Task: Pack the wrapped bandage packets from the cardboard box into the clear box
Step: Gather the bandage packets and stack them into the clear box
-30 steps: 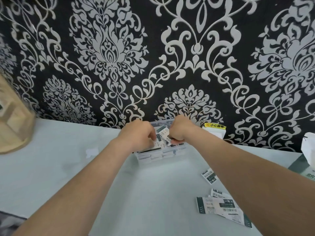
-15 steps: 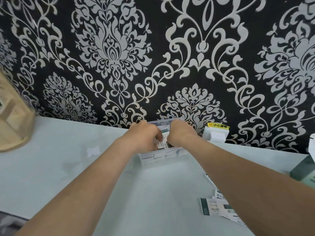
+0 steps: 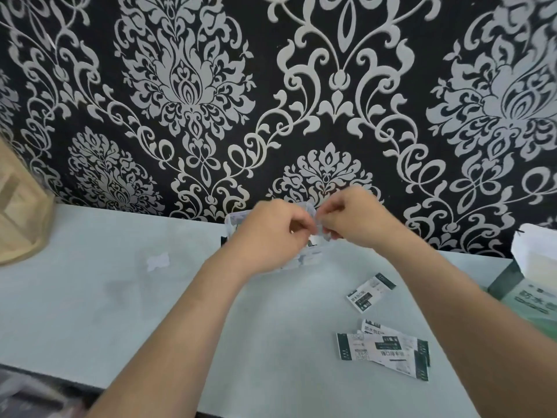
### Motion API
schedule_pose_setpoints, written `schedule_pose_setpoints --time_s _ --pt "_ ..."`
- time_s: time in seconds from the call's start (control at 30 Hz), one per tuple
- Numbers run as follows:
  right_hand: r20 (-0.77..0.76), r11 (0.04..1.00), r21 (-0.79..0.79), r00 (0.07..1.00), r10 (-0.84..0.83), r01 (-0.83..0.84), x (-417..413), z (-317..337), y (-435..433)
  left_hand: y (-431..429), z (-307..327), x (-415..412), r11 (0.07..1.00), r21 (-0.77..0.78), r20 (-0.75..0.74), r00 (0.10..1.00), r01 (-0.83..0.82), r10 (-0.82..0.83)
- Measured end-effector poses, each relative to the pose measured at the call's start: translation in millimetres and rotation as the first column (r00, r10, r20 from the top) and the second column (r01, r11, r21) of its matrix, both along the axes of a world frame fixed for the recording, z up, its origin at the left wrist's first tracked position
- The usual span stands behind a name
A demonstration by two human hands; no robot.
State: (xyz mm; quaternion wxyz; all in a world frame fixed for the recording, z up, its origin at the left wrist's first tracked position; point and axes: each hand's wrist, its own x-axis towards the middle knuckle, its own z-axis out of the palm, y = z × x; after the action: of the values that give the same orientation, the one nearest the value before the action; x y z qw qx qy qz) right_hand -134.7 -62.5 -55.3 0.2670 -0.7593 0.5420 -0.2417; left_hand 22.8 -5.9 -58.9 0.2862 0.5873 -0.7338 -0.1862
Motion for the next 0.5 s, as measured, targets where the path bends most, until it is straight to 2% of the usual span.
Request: schedule_pose_setpoints --time_s 0.03,0.1,0.2,0.27,0.4,0.5 --pt "0.016 0.999 0.027 1.000 0.017 -0.018 -12.8 -0.4 6.1 5.9 -1.4 -10.5 0.998 0.037 -0.013 0.999 0.041 -0.040" --pt "-0.016 0.991 0.108 0.997 0.074 -0.072 -39.1 -6.7 19.0 16.7 -8.1 -32.4 0.982 0.135 0.074 0.987 0.134 -0.145" --pt "-0.301 0.966 0.218 0.933 0.199 -0.136 -80.1 -25.2 32.3 29.4 -32.7 -65.1 0.886 0.405 0.265 0.898 0.226 -0.351" --pt "-0.384 0.964 0.211 0.892 0.236 -0.164 -96.5 -41.2 39.0 35.5 -52.4 -81.6 0.834 0.516 0.361 0.833 0.197 -0.420" --pt "-0.266 0.983 0.102 0.948 0.173 -0.151 -107.9 -83.1 43.3 39.3 -72.7 -102.0 0.915 0.367 0.403 0.857 0.170 -0.321" --pt "-0.301 0.982 0.125 0.938 0.171 -0.139 -109.5 -97.8 38.6 35.2 -75.7 -106.5 0.923 0.341 0.339 0.892 0.181 -0.300"
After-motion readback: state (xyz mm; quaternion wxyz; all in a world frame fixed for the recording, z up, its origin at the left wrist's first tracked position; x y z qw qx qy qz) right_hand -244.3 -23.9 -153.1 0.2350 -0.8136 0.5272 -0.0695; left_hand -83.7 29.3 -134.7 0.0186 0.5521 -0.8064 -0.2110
